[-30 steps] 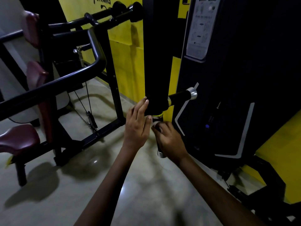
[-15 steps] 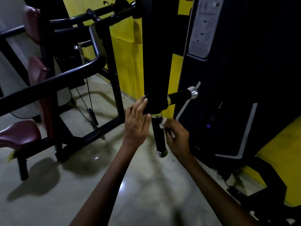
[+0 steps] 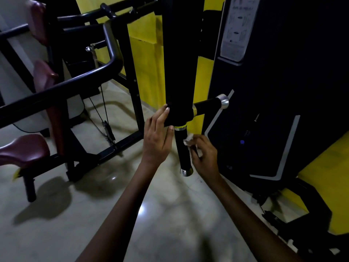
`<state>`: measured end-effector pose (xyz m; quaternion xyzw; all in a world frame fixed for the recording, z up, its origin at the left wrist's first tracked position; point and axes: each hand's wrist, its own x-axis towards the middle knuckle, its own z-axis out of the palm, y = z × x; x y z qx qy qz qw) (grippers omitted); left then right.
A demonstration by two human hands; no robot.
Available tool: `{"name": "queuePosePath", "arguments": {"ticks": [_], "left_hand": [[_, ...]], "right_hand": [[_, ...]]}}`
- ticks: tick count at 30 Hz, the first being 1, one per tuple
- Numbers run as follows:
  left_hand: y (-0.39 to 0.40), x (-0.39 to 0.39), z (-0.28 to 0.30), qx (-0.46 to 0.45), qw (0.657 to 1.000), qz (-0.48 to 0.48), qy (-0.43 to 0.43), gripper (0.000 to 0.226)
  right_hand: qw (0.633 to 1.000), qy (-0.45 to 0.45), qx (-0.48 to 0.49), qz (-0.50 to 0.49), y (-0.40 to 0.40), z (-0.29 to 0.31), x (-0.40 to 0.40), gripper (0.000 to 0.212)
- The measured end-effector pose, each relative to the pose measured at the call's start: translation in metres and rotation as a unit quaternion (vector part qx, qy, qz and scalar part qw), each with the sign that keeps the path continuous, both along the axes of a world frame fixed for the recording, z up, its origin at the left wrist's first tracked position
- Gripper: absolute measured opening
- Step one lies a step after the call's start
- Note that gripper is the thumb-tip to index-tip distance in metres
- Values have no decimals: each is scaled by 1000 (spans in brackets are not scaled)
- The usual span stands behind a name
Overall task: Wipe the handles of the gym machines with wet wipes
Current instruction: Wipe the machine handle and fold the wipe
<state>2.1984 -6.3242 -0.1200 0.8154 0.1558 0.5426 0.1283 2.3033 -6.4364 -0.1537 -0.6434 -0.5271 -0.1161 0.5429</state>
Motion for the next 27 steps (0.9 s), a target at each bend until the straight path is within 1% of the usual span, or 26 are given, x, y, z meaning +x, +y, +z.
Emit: {"name": "queuePosePath", "arguments": {"ticks": [3, 5, 7, 9, 11, 14, 15, 17, 20, 22, 24, 27], "left_hand": [[-2, 0, 1, -5, 1000, 2, 2, 43], [-3, -1, 1, -8, 1000, 1, 3, 43], [-3, -1, 1, -9, 1000, 3, 4, 44], [-4, -1, 1, -14, 1000, 6, 2, 44], [-6, 0, 1, -30, 1000, 7, -2, 44], [-7, 0, 1, -45, 999, 4, -5, 44], [-6, 0, 1, -46, 999, 3, -4, 44], [-5, -1, 1, -44, 999, 0, -2, 44], [-6, -2, 0, -45, 999, -2, 1, 44], [-7, -2, 0, -46, 999, -2, 1, 44], [-7, -1, 0, -48, 999, -2, 0, 44], [-7, 0, 0, -53, 999, 2, -4, 44]], "right_hand": [[999, 5, -38, 32, -15, -18, 0, 10], [997, -4, -60, 40, -20, -16, 2, 7], [998, -17, -53, 19, -19, -4, 4, 13], [999, -20, -26, -11, -12, 11, 2, 20], [999, -42, -30, -17, -5, 17, -4, 21], [987, -134, -77, -33, -5, -6, -11, 17], [985, -141, -89, -32, -8, -19, -11, 19], [986, -119, -114, -19, -18, -42, -12, 22], [985, -116, -131, 5, -35, -57, -16, 22], [987, -114, -110, 0, -39, -47, -18, 22], [991, -106, -77, -28, -30, -30, -17, 21], [989, -124, -56, -60, -7, -7, -17, 27]]}}
